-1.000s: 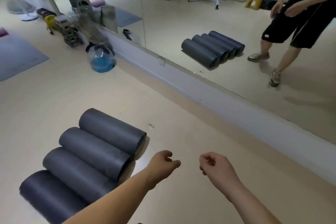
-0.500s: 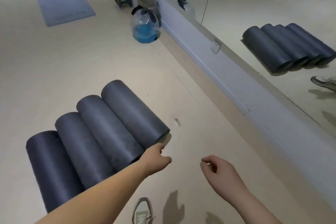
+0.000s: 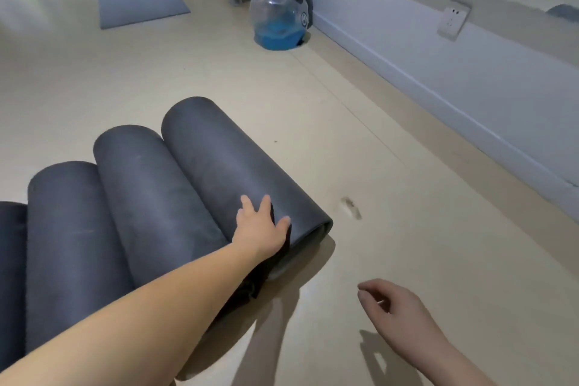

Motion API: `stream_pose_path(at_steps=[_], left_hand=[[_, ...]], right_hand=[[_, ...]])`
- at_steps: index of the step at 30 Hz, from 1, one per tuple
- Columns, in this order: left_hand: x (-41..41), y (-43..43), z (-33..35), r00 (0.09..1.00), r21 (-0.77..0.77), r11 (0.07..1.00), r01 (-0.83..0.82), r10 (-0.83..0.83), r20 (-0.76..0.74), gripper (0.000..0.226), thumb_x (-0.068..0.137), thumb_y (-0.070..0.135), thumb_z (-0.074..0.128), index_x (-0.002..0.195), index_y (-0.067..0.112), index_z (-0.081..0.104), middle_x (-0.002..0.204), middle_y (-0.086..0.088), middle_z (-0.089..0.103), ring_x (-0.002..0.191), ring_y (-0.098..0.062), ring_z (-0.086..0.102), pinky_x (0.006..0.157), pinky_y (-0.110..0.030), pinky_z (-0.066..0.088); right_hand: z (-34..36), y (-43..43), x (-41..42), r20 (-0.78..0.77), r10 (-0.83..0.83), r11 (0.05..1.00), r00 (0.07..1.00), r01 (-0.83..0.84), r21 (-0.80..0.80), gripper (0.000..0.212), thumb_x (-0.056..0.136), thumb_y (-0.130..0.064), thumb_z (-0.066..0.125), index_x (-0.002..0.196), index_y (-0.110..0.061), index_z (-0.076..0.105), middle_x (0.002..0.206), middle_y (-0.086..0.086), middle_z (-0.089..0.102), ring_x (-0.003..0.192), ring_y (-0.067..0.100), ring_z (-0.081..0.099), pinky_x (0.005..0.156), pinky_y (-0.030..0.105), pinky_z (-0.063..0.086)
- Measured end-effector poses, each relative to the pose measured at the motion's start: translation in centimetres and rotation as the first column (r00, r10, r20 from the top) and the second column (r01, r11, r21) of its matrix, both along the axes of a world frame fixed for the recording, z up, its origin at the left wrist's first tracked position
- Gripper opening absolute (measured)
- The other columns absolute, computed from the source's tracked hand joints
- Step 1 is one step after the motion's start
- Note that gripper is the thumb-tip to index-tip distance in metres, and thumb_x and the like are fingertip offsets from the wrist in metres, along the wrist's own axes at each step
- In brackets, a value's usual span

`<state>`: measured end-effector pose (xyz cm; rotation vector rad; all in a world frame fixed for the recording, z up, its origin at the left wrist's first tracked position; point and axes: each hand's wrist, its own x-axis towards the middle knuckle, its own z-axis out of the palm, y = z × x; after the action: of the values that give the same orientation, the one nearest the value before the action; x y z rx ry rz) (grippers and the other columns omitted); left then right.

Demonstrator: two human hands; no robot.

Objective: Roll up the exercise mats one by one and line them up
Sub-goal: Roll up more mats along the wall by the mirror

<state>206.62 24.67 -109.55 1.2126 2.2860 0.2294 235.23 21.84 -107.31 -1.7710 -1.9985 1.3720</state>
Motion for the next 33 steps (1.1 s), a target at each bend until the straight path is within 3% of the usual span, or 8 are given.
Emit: stream_pose_path(at_steps=[4,10,14,17,22,26,29,33], left_hand=[[-1.6,0.6,-2.6,0.998,0.086,0.996,-0.015,0.021,-0.067,0.073,0.1,0.068,0.047,0.162,0.04,0.019,0.175,-0.014,-0.002,0.154,-0.039,0.004,0.108,-0.052,0.045],[-5.0,1.9,-2.8,0.949,0.086,0.956,-0.282,0.264,0.173,0.116,0.084,0.071,0.07,0.168,0.034,0.0,0.175,-0.012,-0.011,0.157,-0.04,0.005,0.115,-0.051,0.036],[-6.3,3.0,-4.0,0.935,0.006,0.95,-0.312,0.306,0.177,0.139,0.069,0.081,0.076,0.167,0.035,-0.011,0.165,-0.017,0.015,0.15,-0.04,0.019,0.112,-0.049,0.039],[-6.2,2.9,-4.9,0.954,0.033,0.959,-0.281,0.276,0.115,0.138,0.066,0.087,0.072,0.167,0.039,-0.009,0.16,-0.015,0.018,0.146,-0.036,0.021,0.103,-0.045,0.044],[-6.8,2.6,-6.0,0.929,0.162,0.932,-0.324,0.281,0.242,0.098,0.09,0.066,0.065,0.167,0.043,0.01,0.16,-0.004,0.018,0.148,-0.028,0.019,0.106,-0.04,0.039],[-5.9,1.7,-7.1,0.793,0.208,0.831,-0.516,0.372,0.483,0.111,0.07,0.063,0.085,0.161,0.026,0.033,0.155,-0.002,0.032,0.138,-0.026,0.048,0.115,-0.041,0.045],[-1.1,1.1,-7.2,0.584,-0.107,0.816,-0.568,0.491,0.647,0.165,0.036,0.081,0.095,0.167,0.031,0.007,0.164,0.0,0.03,0.147,-0.031,0.042,0.119,-0.051,0.042],[7.2,1.4,-7.8,0.441,-0.141,0.895,-0.424,0.34,0.831,0.163,0.041,0.065,0.104,0.167,0.036,0.004,0.157,0.009,0.046,0.135,-0.025,0.055,0.107,-0.039,0.05]], right_hand=[[-4.0,1.8,-5.3,-0.129,-0.16,0.986,0.979,0.153,-0.064,0.019,0.1,-0.037,0.062,0.089,-0.029,0.075,0.084,-0.014,0.073,0.082,0.012,0.072,0.082,0.034,0.059],[-5.9,4.4,-14.3,-0.179,-0.317,0.907,0.931,0.242,-0.345,0.054,0.093,-0.061,0.064,0.103,-0.007,0.069,0.094,-0.004,0.072,0.087,0.026,0.071,0.093,0.047,0.061],[-8.0,5.5,-17.9,-0.297,-0.637,0.704,0.711,0.38,-0.599,0.04,0.093,-0.042,0.078,0.121,-0.016,0.067,0.105,0.0,0.081,0.094,0.02,0.079,0.082,0.039,0.063],[-9.1,5.6,-18.5,-0.385,-0.776,0.581,0.5,0.329,-0.744,0.038,0.098,-0.026,0.074,0.131,-0.01,0.063,0.112,0.006,0.08,0.098,0.021,0.078,0.084,0.038,0.06],[-8.3,6.1,-17.8,-0.433,-0.774,0.614,0.462,0.376,-0.694,0.027,0.103,-0.024,0.066,0.124,-0.008,0.065,0.107,0.005,0.081,0.095,0.02,0.079,0.096,0.043,0.058],[-7.2,6.3,-12.1,-0.413,-0.821,0.564,0.395,0.446,-0.695,0.026,0.104,-0.026,0.064,0.124,-0.01,0.065,0.107,0.007,0.081,0.095,0.021,0.079,0.09,0.044,0.058],[-6.4,5.4,-5.8,-0.356,-0.885,0.465,0.301,0.513,-0.722,0.033,0.104,-0.028,0.062,0.133,-0.013,0.062,0.113,0.01,0.079,0.098,0.026,0.079,0.084,0.044,0.058],[-5.7,2.4,2.6,-0.254,-0.954,0.299,0.161,0.603,-0.74,0.033,0.105,-0.026,0.059,0.135,-0.012,0.063,0.115,0.012,0.078,0.098,0.03,0.078,0.081,0.047,0.058]])
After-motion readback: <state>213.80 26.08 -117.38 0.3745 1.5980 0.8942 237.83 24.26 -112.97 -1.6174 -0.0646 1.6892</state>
